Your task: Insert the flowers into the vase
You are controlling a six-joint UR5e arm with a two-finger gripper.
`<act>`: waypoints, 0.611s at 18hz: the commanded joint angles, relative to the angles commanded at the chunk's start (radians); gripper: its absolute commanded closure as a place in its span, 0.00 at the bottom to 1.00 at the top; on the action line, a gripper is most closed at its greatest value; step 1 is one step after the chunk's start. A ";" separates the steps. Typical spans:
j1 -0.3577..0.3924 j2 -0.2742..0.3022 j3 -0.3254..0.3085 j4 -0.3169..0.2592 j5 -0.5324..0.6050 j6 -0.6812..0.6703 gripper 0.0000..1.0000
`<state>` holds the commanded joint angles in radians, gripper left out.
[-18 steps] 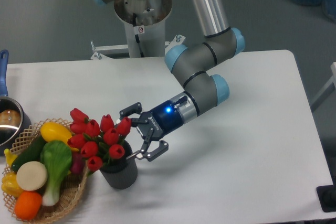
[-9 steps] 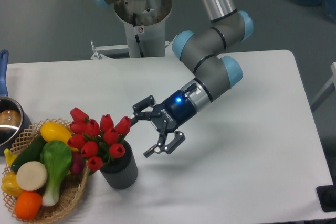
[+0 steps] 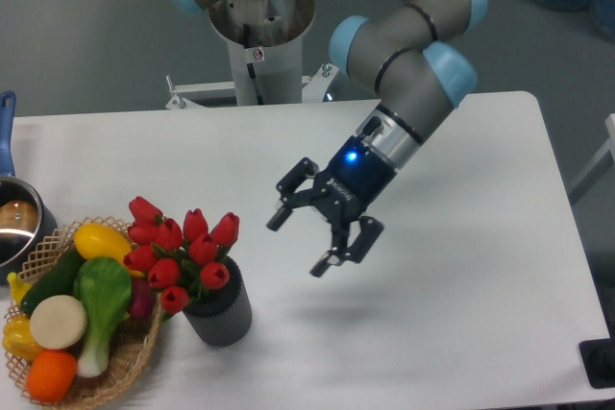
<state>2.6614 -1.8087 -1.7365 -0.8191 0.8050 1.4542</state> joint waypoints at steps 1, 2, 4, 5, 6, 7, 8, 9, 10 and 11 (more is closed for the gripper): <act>0.005 0.012 0.002 -0.002 0.023 -0.002 0.00; 0.014 0.028 0.006 -0.005 0.051 -0.008 0.00; 0.028 0.072 0.012 -0.006 0.178 -0.031 0.00; 0.031 0.093 0.014 -0.009 0.241 -0.043 0.00; 0.032 0.109 0.014 -0.009 0.279 -0.058 0.00; 0.035 0.124 0.014 -0.011 0.301 -0.080 0.00; 0.038 0.146 0.014 -0.015 0.324 -0.086 0.00; 0.046 0.169 0.009 -0.026 0.363 -0.086 0.00; 0.049 0.192 0.009 -0.053 0.412 -0.084 0.00; 0.051 0.210 0.008 -0.087 0.457 -0.078 0.00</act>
<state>2.7121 -1.5986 -1.7288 -0.9062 1.2620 1.3759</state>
